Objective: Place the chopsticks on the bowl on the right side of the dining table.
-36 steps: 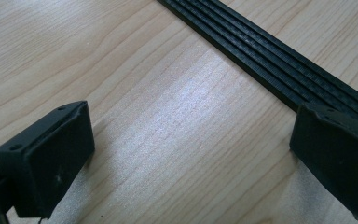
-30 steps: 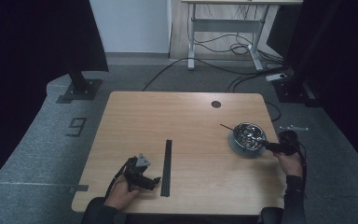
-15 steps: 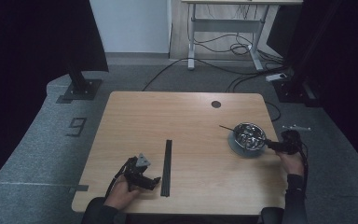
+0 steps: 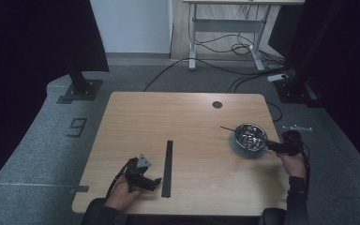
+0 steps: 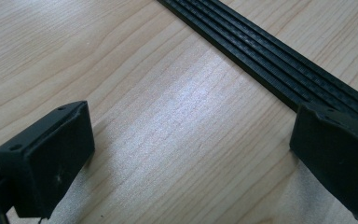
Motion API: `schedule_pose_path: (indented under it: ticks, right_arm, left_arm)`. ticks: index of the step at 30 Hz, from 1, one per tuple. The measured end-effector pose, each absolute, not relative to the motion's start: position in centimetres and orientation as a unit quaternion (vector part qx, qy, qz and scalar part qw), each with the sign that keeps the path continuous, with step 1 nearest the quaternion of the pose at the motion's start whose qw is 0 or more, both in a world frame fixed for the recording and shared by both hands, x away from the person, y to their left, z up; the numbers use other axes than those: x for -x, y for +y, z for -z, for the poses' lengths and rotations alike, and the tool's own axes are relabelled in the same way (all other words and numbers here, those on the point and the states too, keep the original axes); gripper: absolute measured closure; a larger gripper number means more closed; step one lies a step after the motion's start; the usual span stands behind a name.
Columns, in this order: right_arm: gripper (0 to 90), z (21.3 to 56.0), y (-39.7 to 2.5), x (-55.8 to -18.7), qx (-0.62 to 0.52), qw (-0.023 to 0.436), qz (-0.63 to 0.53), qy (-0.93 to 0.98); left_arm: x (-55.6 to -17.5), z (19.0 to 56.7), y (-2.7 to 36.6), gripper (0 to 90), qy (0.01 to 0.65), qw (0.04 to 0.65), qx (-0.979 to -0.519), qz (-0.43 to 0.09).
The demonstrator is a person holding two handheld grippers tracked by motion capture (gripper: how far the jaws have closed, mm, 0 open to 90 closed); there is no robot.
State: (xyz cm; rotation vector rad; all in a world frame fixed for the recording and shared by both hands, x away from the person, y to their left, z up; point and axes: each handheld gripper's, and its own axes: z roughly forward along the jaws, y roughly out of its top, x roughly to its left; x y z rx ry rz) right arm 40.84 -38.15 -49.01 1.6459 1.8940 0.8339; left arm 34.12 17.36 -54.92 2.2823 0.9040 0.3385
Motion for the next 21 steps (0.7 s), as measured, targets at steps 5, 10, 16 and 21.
schedule_pose_path:
  ticks: [5,10,16,21]
  right_arm:
    - [17.7,48.4,-37.0,-40.3,-0.592,0.245,-0.309,0.703]
    - [17.8,48.5,-36.4,-40.1,-0.589,0.233,-0.313,0.708]
    - [17.6,49.4,-35.8,-40.5,-0.585,0.222,-0.305,0.718]
    - [16.6,49.8,-35.5,-40.7,-0.583,0.224,-0.299,0.721]
  left_arm:
    - [-34.1,54.9,17.4,0.0,0.345,0.326,-0.871,-0.129]
    - [-34.1,54.9,17.4,0.0,0.345,0.326,-0.871,-0.129]
    - [-34.1,54.9,17.4,0.0,0.345,0.326,-0.871,-0.129]
    - [-34.1,54.9,17.4,0.0,0.345,0.326,-0.871,-0.129]
